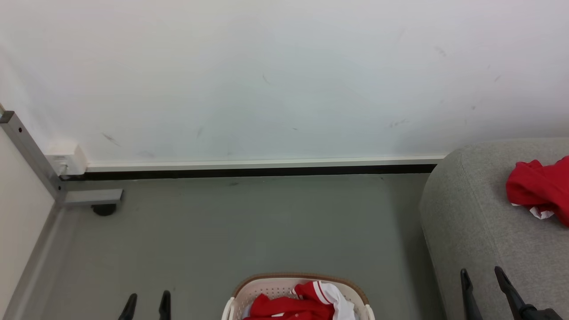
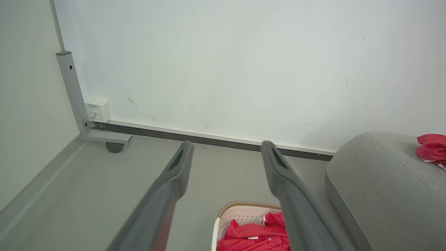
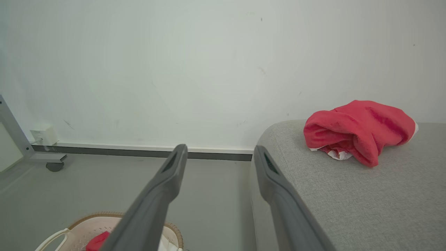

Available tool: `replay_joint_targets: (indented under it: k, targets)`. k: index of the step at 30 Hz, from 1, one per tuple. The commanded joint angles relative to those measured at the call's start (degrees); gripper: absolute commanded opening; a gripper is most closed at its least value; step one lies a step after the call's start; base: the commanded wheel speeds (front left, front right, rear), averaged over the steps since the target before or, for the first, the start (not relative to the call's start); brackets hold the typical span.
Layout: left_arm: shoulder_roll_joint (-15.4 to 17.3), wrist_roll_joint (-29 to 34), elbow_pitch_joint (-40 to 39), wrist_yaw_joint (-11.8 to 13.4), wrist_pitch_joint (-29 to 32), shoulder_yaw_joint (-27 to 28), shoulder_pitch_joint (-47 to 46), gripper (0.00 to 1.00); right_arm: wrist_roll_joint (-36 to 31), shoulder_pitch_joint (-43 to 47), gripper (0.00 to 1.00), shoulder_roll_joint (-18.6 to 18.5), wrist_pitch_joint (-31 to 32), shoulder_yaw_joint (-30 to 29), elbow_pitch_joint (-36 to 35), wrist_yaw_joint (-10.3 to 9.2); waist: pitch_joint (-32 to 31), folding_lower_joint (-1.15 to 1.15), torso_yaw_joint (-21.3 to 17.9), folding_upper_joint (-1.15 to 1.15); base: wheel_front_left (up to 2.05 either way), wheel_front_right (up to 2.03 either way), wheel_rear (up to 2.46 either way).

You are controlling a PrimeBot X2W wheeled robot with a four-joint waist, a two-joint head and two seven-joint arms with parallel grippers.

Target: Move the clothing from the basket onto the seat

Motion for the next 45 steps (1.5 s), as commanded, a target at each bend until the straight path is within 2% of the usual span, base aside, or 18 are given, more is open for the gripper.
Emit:
replay_joint_targets:
  k: [1,10,18,23,29,33,40,45]
  targets:
    - [-0.3,0.7,0.1,-0.4,0.0,0.5,0.6,1.0,0.6,0.7,1.0,-0.1,0.0,0.2,0.3,-0.12,0.0,0.01,0.0,0.0,0.0,0.0,0.0]
    - [-1.5,2.4,-0.5,-1.3,0.0,2.1,-0.1,1.0,1.3,-0.2,1.0,-0.1,0.0,1.1,0.2,-0.12,1.4,0.01,-1.2,0.0,0.0,0.0,0.0]
    - [-0.1,2.3,-0.1,-1.3,0.0,-2.0,-4.0,1.0,1.9,-1.8,1.0,-0.1,0.0,1.7,-0.4,-0.12,4.6,0.01,-3.7,0.0,0.0,0.0,0.0]
    - [2.5,2.5,1.1,-1.3,0.0,-6.8,-10.3,1.0,2.8,-4.2,1.0,-0.1,0.0,2.5,-2.1,-0.13,10.8,0.01,-5.7,0.0,0.0,0.0,0.0]
    - [7.3,3.1,6.4,-1.3,1.4,-15.2,-20.4,1.0,5.8,-8.4,1.0,-0.1,0.0,4.0,-5.1,-0.12,19.5,0.01,-8.9,0.0,0.0,0.0,0.0]
    - [10.0,3.8,10.6,-1.3,5.7,-20.7,-27.0,1.0,7.7,-11.1,1.0,-0.1,0.0,5.4,-7.4,-0.12,25.1,0.01,-11.0,0.0,0.0,0.0,0.0]
    - [12.1,3.8,17.2,-1.3,14.2,-30.9,-35.7,1.0,10.3,-14.9,1.0,-0.1,0.0,8.3,-11.3,-0.12,33.0,0.01,-14.5,0.0,0.0,0.0,0.0]
    - [13.0,2.9,23.1,-1.3,20.0,-34.8,-40.4,1.0,11.5,-16.5,1.0,0.0,0.0,10.6,-14.3,-0.12,38.5,0.01,-16.7,0.0,0.0,0.0,0.0]
